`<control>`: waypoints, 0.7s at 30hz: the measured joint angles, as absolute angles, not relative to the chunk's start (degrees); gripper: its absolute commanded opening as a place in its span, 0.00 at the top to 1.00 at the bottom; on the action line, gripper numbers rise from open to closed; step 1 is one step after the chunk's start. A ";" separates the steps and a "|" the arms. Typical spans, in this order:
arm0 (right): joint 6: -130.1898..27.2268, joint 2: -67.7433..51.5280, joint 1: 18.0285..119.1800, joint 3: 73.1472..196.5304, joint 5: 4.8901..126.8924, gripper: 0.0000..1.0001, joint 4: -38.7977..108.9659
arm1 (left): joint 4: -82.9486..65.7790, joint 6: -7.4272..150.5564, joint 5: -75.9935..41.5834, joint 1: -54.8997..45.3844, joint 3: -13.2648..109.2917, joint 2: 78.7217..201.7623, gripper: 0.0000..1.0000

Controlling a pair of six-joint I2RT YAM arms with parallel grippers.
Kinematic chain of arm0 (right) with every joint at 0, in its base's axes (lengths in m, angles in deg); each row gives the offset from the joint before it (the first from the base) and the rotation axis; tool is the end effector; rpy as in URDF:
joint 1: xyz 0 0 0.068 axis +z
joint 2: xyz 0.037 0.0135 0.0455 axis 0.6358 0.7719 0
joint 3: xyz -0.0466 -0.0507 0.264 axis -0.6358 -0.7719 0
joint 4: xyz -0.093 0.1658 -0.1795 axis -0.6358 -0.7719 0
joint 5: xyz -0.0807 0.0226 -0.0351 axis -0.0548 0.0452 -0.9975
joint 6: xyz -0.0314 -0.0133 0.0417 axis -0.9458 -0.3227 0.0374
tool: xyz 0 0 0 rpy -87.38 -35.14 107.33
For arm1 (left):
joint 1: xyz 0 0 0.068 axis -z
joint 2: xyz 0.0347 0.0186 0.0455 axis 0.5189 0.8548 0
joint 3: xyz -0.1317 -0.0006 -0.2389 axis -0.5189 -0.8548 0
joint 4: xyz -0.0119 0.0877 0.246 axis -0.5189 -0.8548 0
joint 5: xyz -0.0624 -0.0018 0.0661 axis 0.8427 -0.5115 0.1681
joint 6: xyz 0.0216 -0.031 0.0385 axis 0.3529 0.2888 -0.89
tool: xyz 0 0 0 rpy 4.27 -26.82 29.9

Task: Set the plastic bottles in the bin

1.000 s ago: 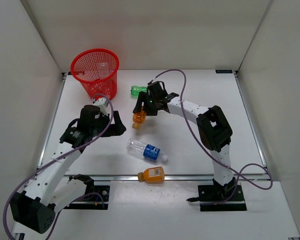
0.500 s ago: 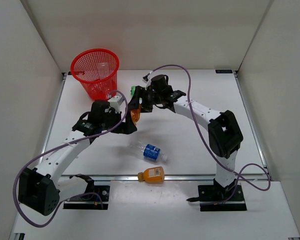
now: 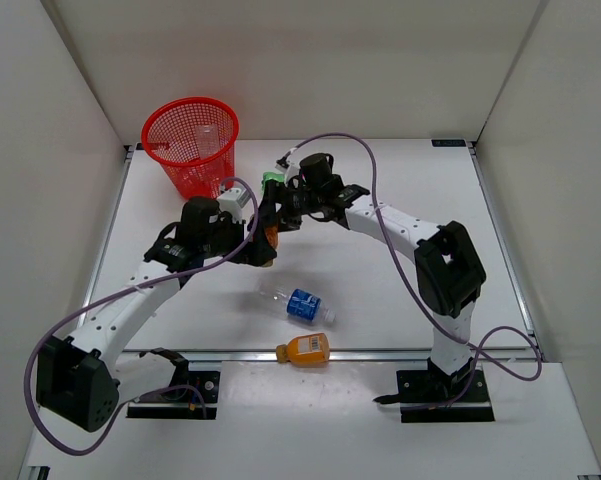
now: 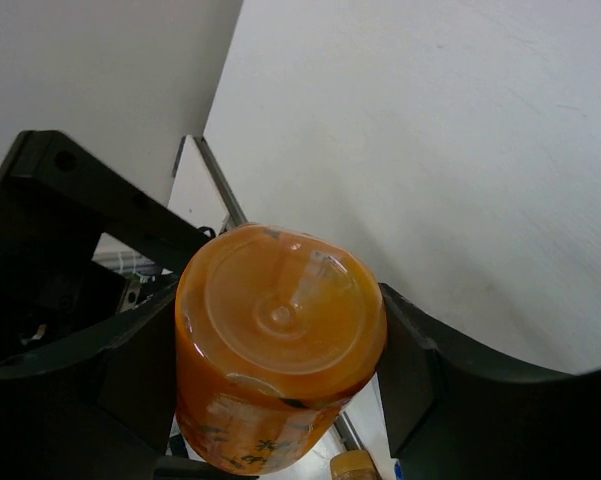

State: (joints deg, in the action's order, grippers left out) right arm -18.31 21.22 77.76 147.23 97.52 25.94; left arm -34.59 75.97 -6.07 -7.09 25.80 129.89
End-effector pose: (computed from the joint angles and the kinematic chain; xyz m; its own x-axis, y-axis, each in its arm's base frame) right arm 0.3371 0.2950 0.2692 -0.8984 -0.0754 -0.4326 -0.4217 0.4229 0.8021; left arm 0.2182 -0.1109 0.2793 -0.7231 0.0398 -0.6896 0.4395 0.7966 -0.4149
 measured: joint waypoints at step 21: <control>-16.45 18.99 78.61 142.64 105.25 0.13 38.90 | -31.42 79.12 -3.62 -6.94 22.94 127.14 0.80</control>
